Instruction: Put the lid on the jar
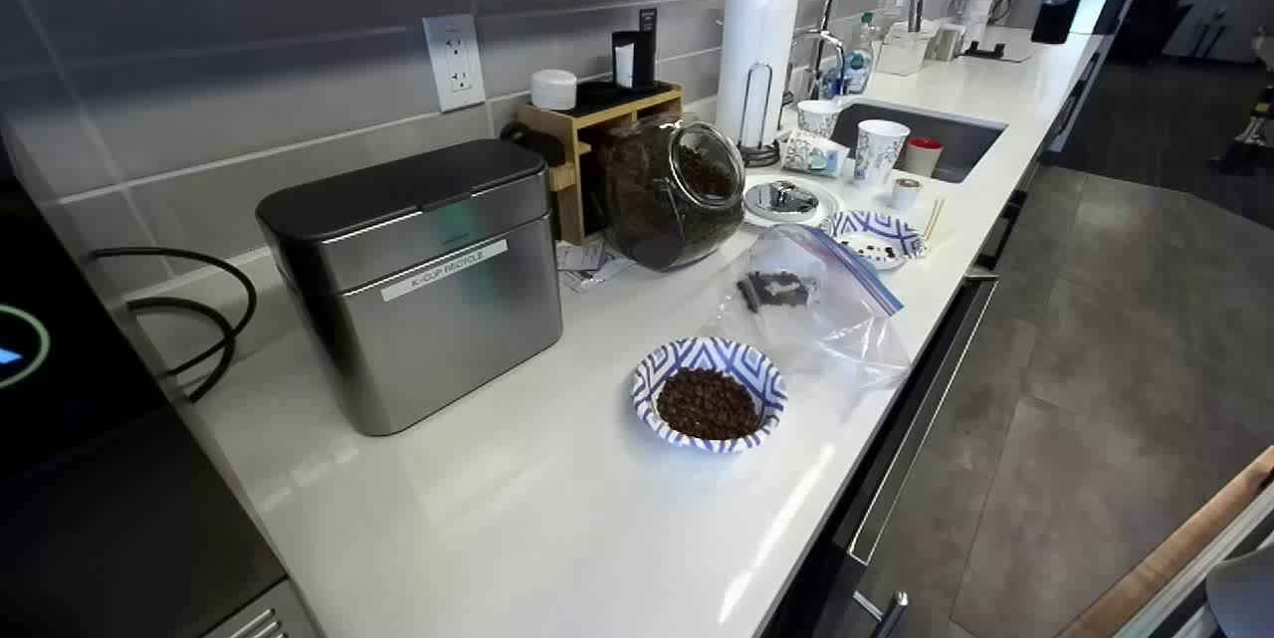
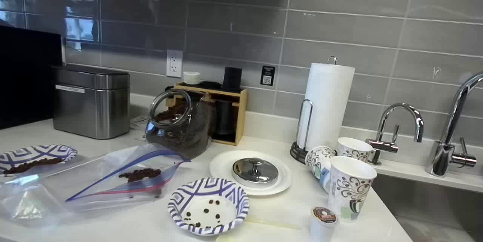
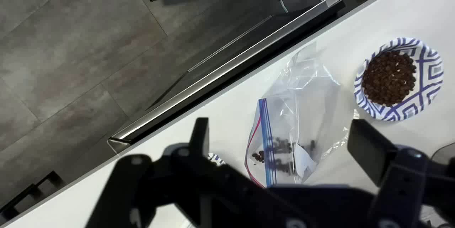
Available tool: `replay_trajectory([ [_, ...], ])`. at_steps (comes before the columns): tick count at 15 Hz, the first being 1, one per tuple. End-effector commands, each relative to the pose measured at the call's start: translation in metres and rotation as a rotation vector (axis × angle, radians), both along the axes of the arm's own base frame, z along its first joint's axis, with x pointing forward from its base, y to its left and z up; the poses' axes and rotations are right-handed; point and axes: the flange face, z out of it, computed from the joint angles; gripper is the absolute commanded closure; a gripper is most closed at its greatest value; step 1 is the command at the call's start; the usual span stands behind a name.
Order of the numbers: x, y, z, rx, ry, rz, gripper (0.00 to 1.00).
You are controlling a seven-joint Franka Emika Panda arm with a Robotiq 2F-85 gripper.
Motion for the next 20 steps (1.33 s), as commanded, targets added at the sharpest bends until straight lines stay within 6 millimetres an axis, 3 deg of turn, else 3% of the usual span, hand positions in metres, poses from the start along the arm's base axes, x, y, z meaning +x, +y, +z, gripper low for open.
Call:
replay_trajectory([
  [1,0.000,0.000,0.001,0.000,0.001,0.000,0.00],
  [6,0.000,0.000,0.001,0.000,0.001,0.000,0.00],
  [9,0.034,-0.023,-0.025,-0.028,0.028,-0.173,0.00],
  [11,0.059,-0.040,-0.040,-0.030,-0.059,-0.246,0.00],
  [16,0.131,-0.070,-0.081,0.018,-0.231,-0.218,0.00],
  [20,0.174,-0.094,-0.117,-0.003,-0.248,-0.138,0.00],
])
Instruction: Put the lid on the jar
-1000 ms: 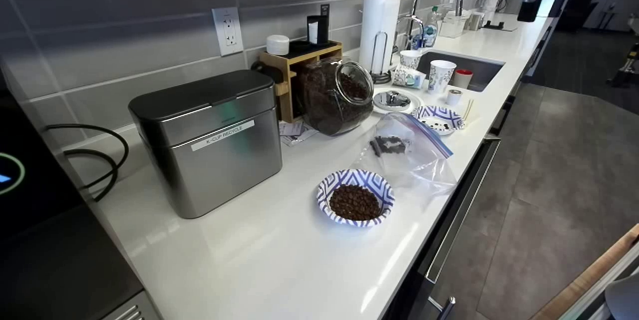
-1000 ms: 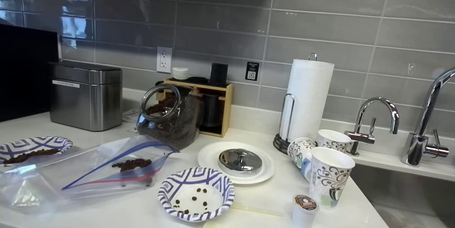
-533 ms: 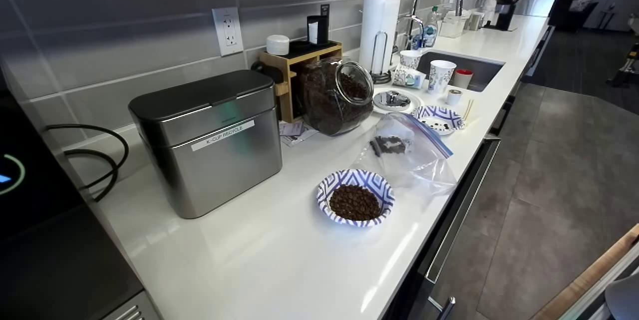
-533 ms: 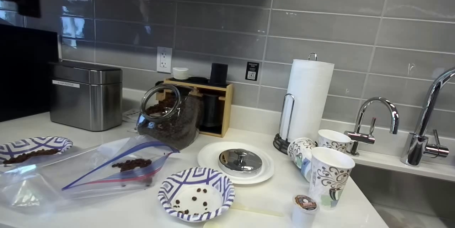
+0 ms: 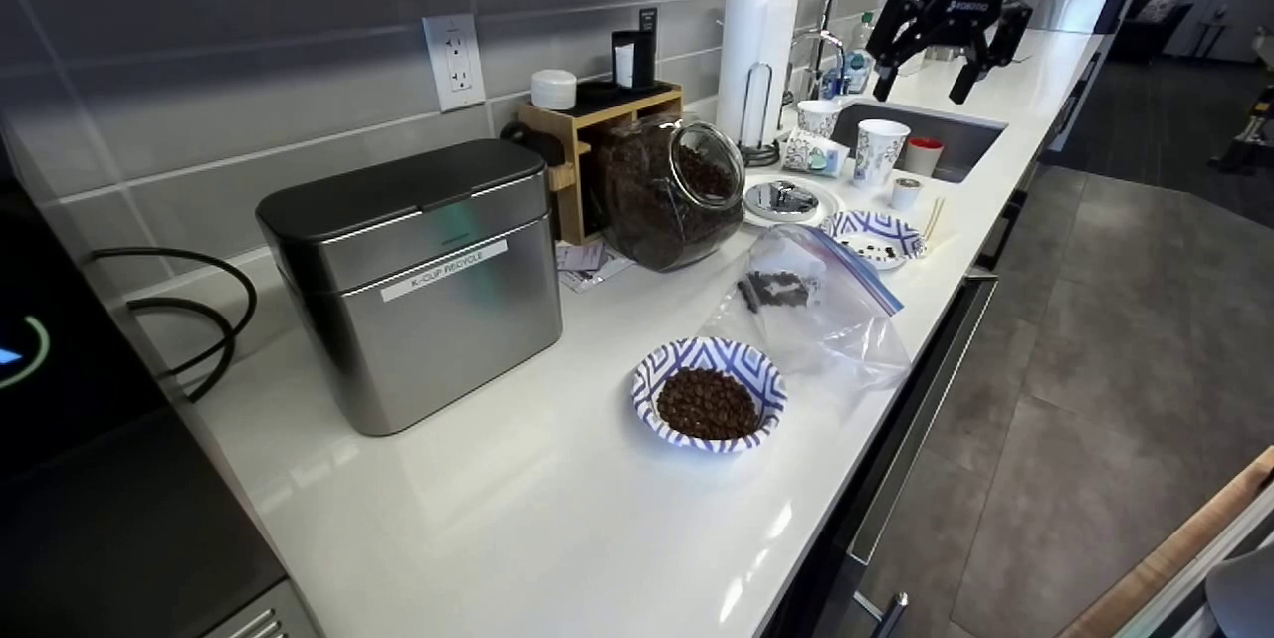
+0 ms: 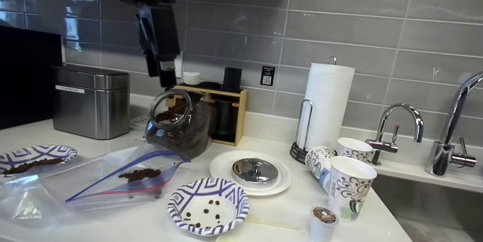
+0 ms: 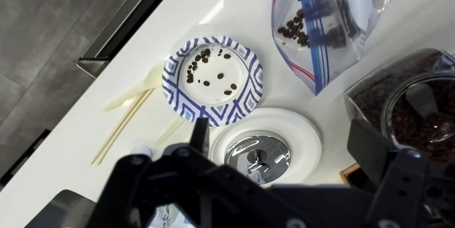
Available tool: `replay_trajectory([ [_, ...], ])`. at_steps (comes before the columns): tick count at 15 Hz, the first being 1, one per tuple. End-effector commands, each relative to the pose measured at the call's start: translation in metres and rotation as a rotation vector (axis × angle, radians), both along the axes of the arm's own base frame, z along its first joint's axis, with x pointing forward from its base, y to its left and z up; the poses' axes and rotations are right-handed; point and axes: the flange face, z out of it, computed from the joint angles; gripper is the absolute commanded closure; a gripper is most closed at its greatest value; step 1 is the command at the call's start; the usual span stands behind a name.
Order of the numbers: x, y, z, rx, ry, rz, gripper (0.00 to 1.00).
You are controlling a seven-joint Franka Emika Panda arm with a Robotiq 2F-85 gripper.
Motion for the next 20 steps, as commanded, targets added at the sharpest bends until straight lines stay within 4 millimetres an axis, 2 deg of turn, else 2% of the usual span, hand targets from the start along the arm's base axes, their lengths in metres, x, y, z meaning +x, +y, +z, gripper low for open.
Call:
replay_trajectory([
  [1,0.039,-0.022,-0.032,-0.038,0.016,0.056,0.00],
  [2,0.019,-0.014,-0.019,-0.018,0.004,0.028,0.00],
  [4,0.025,-0.019,-0.028,-0.012,0.018,0.024,0.00],
  [9,0.027,-0.017,-0.021,-0.033,-0.018,0.033,0.00],
  [15,0.077,-0.050,-0.048,-0.037,-0.123,0.211,0.00],
  [20,0.124,-0.070,-0.071,-0.037,-0.105,0.323,0.00],
])
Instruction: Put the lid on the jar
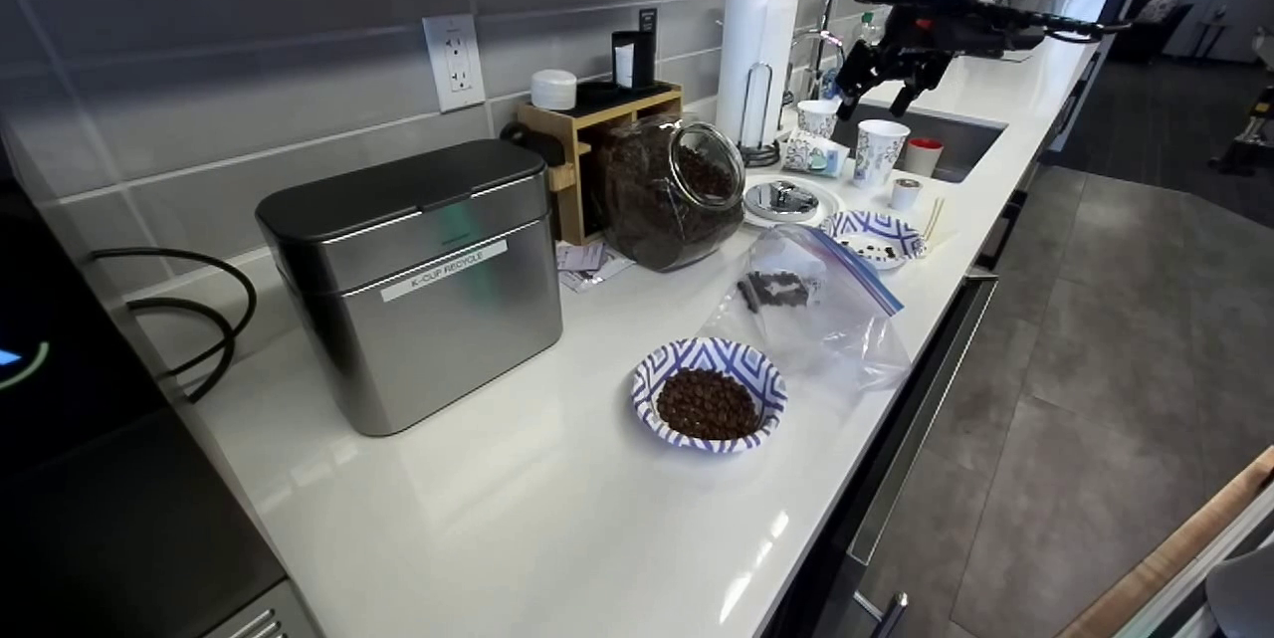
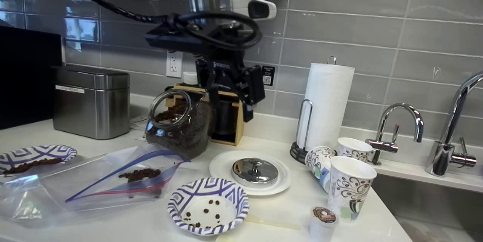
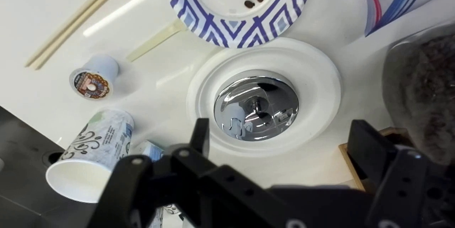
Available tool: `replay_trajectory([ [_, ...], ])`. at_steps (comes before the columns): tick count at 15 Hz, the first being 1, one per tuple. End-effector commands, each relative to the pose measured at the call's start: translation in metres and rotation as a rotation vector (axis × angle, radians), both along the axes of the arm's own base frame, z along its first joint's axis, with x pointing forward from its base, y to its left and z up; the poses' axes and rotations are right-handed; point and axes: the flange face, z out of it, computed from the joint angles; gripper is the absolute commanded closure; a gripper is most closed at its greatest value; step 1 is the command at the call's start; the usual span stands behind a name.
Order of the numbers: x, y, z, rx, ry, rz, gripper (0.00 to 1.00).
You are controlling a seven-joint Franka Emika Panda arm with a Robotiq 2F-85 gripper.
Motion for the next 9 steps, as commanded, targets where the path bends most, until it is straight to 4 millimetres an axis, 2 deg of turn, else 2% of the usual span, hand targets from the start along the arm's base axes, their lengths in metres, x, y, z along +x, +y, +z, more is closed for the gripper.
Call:
replay_trajectory([
  [1,0.040,-0.006,-0.017,0.006,0.015,0.083,0.00],
  [9,0.095,-0.016,-0.057,0.006,0.113,0.176,0.00],
])
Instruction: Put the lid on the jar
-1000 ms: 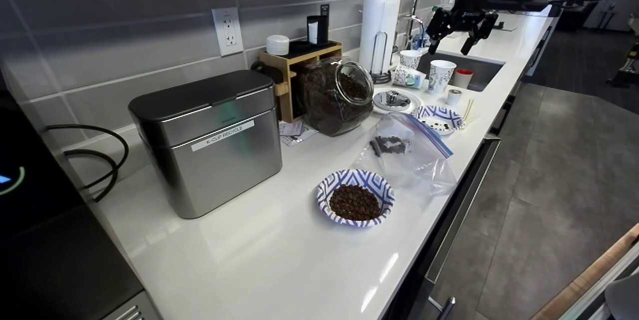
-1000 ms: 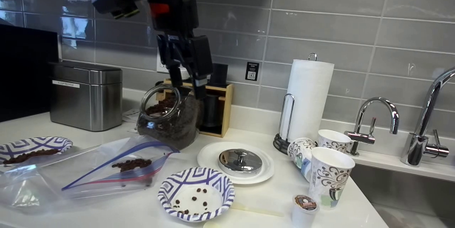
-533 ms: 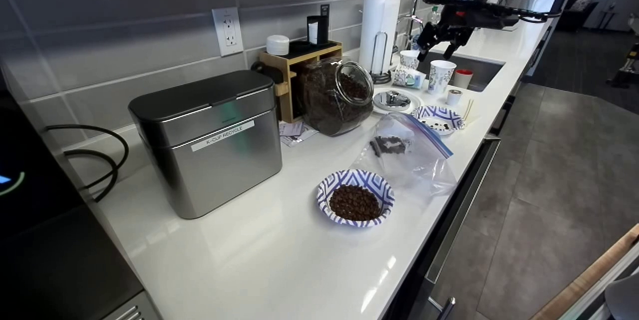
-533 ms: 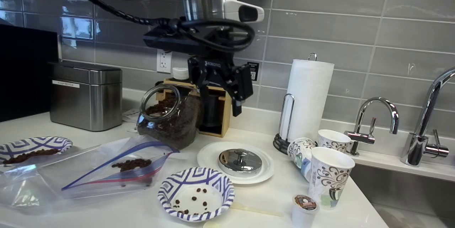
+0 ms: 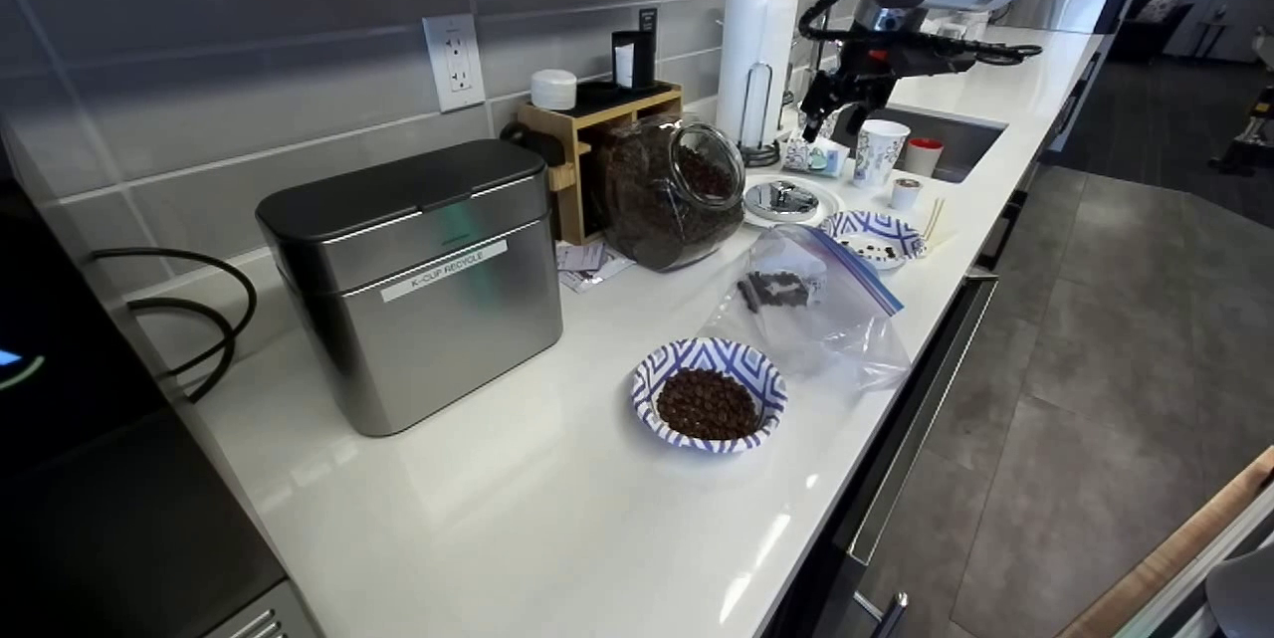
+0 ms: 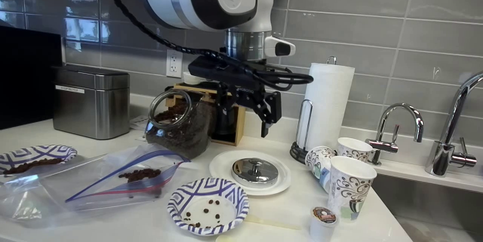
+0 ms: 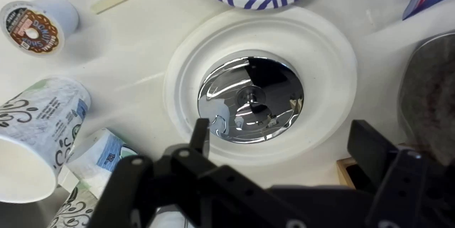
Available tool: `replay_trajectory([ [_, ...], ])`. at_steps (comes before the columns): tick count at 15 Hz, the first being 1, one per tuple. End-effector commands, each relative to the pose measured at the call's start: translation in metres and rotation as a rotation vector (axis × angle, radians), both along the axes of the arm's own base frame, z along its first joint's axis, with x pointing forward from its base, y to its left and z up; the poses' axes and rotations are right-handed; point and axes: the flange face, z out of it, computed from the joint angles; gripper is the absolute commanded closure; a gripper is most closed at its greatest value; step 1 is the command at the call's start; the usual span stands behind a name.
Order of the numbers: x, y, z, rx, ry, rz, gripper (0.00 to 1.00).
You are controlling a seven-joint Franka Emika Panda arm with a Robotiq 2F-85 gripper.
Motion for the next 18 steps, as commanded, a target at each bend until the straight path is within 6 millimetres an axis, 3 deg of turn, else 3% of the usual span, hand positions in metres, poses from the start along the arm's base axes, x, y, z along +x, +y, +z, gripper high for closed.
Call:
replay_trajectory([
  [1,0.028,-0.005,-0.019,-0.005,0.070,0.023,0.00],
  [9,0.065,-0.005,-0.052,-0.016,0.143,0.043,0.00],
  [18,0.087,-0.004,-0.079,-0.037,0.180,0.062,0.00],
])
